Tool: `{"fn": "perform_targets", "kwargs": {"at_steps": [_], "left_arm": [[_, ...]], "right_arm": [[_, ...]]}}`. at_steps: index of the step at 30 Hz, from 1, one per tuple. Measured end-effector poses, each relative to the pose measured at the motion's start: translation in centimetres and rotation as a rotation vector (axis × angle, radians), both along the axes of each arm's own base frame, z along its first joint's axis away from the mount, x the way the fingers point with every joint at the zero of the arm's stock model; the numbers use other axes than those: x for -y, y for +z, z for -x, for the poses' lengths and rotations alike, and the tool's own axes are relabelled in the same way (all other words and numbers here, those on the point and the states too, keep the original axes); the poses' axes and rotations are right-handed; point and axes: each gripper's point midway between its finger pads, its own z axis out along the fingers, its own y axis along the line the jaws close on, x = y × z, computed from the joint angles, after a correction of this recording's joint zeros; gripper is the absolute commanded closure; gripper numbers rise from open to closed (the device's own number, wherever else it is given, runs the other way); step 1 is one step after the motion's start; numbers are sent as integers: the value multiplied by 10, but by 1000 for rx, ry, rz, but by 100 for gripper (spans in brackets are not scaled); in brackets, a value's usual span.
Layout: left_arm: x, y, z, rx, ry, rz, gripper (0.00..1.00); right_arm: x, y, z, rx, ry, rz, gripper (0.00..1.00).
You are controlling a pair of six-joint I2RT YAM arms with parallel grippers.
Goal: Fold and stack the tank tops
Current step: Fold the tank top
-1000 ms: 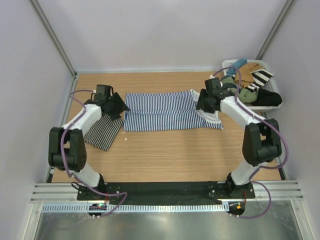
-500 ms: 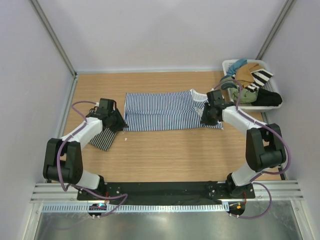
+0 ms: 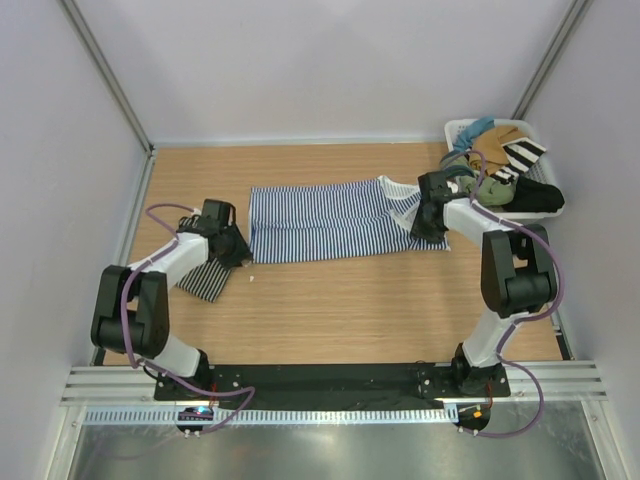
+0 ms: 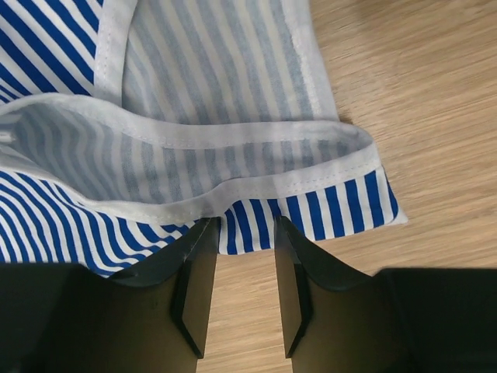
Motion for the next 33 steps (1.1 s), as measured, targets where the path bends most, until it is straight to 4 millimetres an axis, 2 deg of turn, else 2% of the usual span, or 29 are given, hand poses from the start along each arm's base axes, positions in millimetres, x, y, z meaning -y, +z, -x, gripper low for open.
{"fn": "perform_targets", "kwargs": {"at_steps": [5, 9, 11, 15, 17, 23, 26, 29, 30, 31, 32, 33], "left_arm": [[-1, -5, 1, -10, 2, -11, 60], [0, -10, 0, -16, -1, -14, 56], [2, -11, 0, -15, -7, -14, 51], [6, -12, -2, -7, -14, -11, 50], [7, -14, -3, -10, -18, -11, 51], [9, -17, -10, -5, -16, -9, 64], [8, -18, -13, -3, -9, -15, 76], [7, -20, -15, 1, -6, -25, 89], [6, -20, -16, 2, -4, -27, 96], [6, -20, -17, 2, -2, -30, 100], [6, -21, -17, 4, -2, -31, 100], [6, -21, -18, 7, -3, -30, 100]], "right_arm": [[6, 8, 1, 29, -17, 24, 55], [6, 25, 8, 74, -17, 14, 53], [3, 35, 11, 107, -7, -4, 50], [-11, 43, 15, 139, 33, -68, 47], [-18, 42, 17, 137, 54, -97, 48], [-38, 21, 22, 80, 99, -168, 49], [-44, 4, 23, 38, 105, -190, 50], [-48, -9, 24, 8, 106, -203, 59], [-48, -12, 23, 3, 105, -205, 68], [-49, -12, 21, 12, 106, -206, 73], [-49, -12, 19, 19, 102, -209, 79], [-49, -13, 18, 19, 98, -210, 91]]}}
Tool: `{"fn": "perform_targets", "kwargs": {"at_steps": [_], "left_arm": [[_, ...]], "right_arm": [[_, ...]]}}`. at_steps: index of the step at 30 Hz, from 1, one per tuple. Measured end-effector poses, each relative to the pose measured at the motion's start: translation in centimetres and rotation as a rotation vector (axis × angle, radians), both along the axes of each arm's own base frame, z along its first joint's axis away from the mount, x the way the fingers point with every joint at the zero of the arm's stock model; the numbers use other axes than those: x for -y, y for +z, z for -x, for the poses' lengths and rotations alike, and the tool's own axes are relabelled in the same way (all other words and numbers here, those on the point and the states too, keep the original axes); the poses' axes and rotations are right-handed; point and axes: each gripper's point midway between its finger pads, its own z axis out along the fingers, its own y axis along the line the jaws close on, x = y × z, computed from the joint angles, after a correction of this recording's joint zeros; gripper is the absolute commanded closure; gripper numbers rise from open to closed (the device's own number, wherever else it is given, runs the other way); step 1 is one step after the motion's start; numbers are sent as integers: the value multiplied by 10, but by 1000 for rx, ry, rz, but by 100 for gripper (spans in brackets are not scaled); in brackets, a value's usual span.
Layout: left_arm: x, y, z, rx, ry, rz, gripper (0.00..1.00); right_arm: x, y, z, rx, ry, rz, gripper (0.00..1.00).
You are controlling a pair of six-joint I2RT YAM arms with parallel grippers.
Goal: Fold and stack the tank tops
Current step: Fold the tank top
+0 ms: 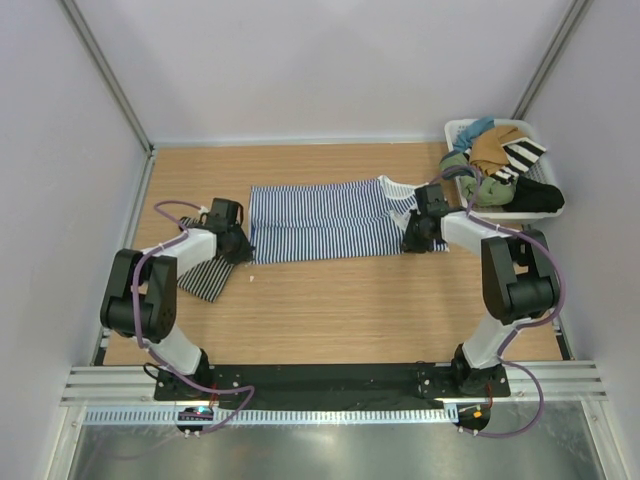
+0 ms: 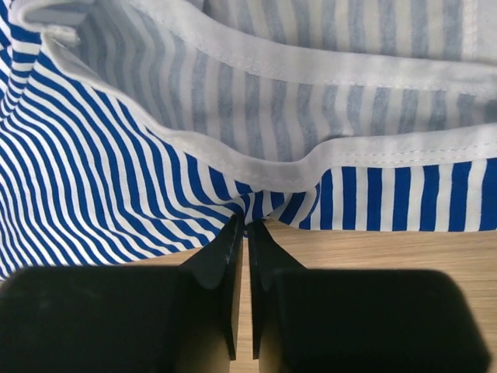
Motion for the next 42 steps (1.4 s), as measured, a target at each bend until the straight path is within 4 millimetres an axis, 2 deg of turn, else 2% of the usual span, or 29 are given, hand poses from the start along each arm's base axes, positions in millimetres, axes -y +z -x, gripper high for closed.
{"fn": "perform_targets", "kwargs": {"at_steps": [3, 6, 8, 11, 17, 18, 19, 21, 22, 24, 26, 30, 33, 35, 38, 40, 42], "left_arm": [[0, 0, 0, 2, -1, -1, 100], [0, 0, 1, 5, -2, 2, 100], [1, 0, 8, 9, -7, 9, 100], [9, 3, 29, 9, -35, 16, 100], [36, 15, 79, 34, -109, 50, 100], [38, 16, 87, 39, -108, 62, 97], [39, 17, 95, 44, -102, 74, 82], [37, 16, 110, 50, -88, 92, 70], [35, 15, 118, 52, -77, 98, 59], [30, 15, 128, 54, -55, 102, 52], [25, 19, 133, 66, -33, 100, 45], [19, 36, 128, 114, -9, 78, 42], [21, 57, 111, 150, -17, 58, 40], [26, 75, 92, 178, -28, 46, 39], [34, 98, 56, 217, -33, 40, 40], [37, 106, 31, 231, -21, 41, 42], [33, 105, 6, 231, 1, 32, 42]], "right_arm": [[3, -3, 1, -2, -18, 12, 99], [8, -2, 5, 4, -29, 35, 99], [12, -2, 16, -1, -33, 49, 99], [20, 5, 44, -9, -37, 69, 99], [38, 32, 82, 41, -126, 91, 99], [41, 34, 90, 44, -150, 89, 98], [43, 35, 98, 43, -172, 87, 96], [47, 34, 112, 32, -207, 84, 86], [48, 33, 118, 30, -225, 80, 79], [52, 34, 130, 32, -261, 75, 67], [52, 38, 134, 60, -281, 51, 62], [44, 52, 125, 137, -263, -1, 62], [39, 55, 114, 133, -217, -2, 63], [34, 59, 97, 124, -177, 11, 64], [24, 70, 59, 139, -119, 14, 64], [20, 76, 37, 144, -97, 20, 63], [16, 81, 11, 156, -78, 26, 59]]}}
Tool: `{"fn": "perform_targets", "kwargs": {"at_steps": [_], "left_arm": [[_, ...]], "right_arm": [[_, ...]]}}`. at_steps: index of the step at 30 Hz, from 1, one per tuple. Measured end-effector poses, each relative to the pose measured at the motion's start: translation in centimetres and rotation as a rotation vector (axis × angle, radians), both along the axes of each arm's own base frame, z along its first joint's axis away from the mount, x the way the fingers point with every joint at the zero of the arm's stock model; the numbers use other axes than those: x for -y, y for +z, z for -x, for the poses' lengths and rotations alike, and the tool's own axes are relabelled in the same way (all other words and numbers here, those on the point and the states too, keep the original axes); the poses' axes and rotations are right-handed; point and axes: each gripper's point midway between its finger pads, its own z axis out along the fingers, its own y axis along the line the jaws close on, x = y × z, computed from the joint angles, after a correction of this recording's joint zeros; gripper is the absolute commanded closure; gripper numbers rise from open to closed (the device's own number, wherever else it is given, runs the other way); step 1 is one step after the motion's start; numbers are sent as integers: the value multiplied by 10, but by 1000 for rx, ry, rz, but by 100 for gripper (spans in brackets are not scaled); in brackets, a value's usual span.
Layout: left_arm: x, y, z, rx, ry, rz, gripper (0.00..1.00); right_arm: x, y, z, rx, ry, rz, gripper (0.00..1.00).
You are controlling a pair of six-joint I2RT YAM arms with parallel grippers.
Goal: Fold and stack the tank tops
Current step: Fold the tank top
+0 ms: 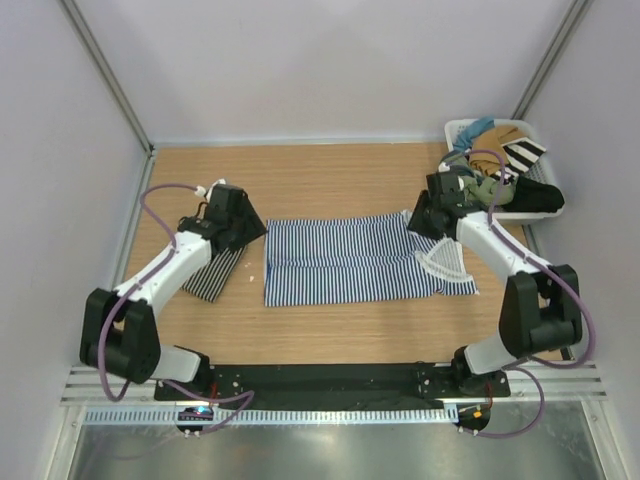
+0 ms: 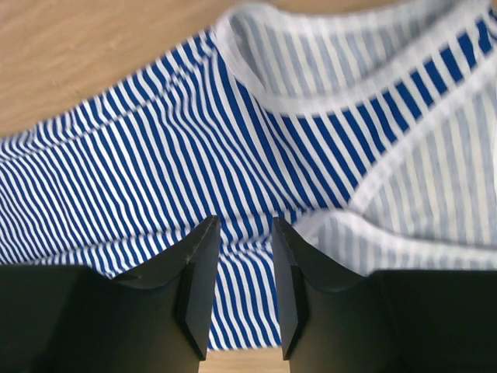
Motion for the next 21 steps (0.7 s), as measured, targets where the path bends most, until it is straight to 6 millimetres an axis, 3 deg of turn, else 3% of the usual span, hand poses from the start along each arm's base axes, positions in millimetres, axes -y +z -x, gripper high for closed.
{"fn": "perform_targets", "kwargs": {"at_steps": [5, 9, 15, 21], "left_arm": [[-13, -20, -50, -48, 45, -25, 43], [-15, -35, -87, -68, 36, -54, 43], [-9, -42, -117, -70, -5, -65, 43], [-2, -59, -121, -107, -39, -52, 43]], "right_arm": [[-1, 2, -50, 18, 23, 23, 57], [-1, -12, -84, 4, 41, 59, 52], [-3, -39, -106, -39, 75, 84, 54], [-6, -52, -123, -51, 88, 88, 64]]}}
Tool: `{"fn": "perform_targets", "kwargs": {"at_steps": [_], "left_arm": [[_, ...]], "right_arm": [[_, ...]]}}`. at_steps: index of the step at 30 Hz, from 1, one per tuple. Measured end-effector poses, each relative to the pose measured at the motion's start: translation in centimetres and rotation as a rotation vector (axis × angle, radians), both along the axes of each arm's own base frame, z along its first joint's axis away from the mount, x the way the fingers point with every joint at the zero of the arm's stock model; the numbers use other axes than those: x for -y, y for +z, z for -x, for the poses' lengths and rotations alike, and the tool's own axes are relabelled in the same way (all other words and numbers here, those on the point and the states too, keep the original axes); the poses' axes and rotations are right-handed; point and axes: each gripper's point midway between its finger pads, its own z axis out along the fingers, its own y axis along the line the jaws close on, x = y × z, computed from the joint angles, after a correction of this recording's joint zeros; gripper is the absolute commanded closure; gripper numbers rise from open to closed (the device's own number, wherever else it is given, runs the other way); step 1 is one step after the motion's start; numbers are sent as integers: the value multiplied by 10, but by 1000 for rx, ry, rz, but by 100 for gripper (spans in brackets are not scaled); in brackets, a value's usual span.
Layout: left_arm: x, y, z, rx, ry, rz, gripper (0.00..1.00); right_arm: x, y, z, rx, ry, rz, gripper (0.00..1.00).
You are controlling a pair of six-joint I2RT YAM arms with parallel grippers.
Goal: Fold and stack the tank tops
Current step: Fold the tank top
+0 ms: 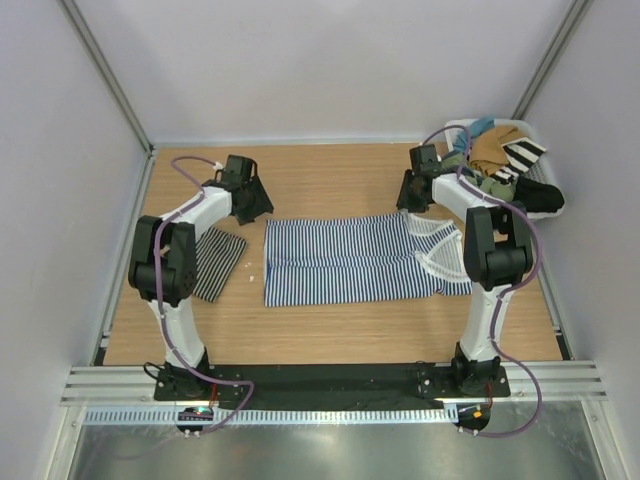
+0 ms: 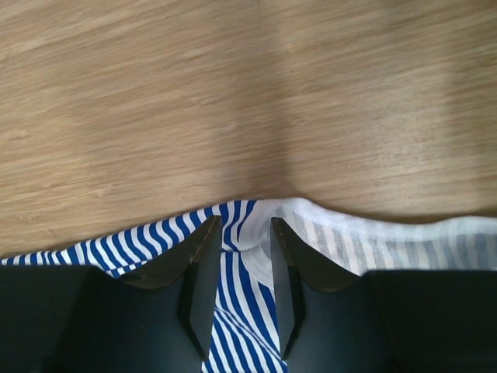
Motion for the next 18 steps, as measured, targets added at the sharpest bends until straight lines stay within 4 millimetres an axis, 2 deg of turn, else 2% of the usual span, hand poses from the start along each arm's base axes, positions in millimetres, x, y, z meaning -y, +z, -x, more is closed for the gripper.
{"fn": "perform_targets", "kwargs": {"at_steps": [1, 2, 6, 9, 12, 14, 15, 17, 18], "left_arm": [[1, -4, 1, -11, -5, 3, 43], [3, -8, 1, -21, -10, 8, 43], [9, -21, 0, -55, -31, 30, 48], [12, -27, 1, -69, -40, 40, 48], [14, -30, 1, -79, -46, 48, 50], [15, -32, 0, -84, -48, 52, 59], [16, -34, -1, -85, -49, 54, 69], [17, -37, -3, -90, -53, 58, 78], [18, -38, -4, -94, -56, 60, 89]], "right_arm": [[0, -1, -2, 0, 1, 0, 66], [0, -2, -4, 0, 1, 1, 74], [0, -7, -11, -2, 3, 3, 93], [0, -9, -11, -6, 6, 4, 99], [0, -9, -11, -6, 6, 1, 99], [0, -9, -11, -6, 7, -2, 99], [0, -9, -11, -6, 7, -2, 99], [-1, -9, -11, -6, 9, -5, 99], [-1, -9, -11, -6, 9, -5, 99]]}}
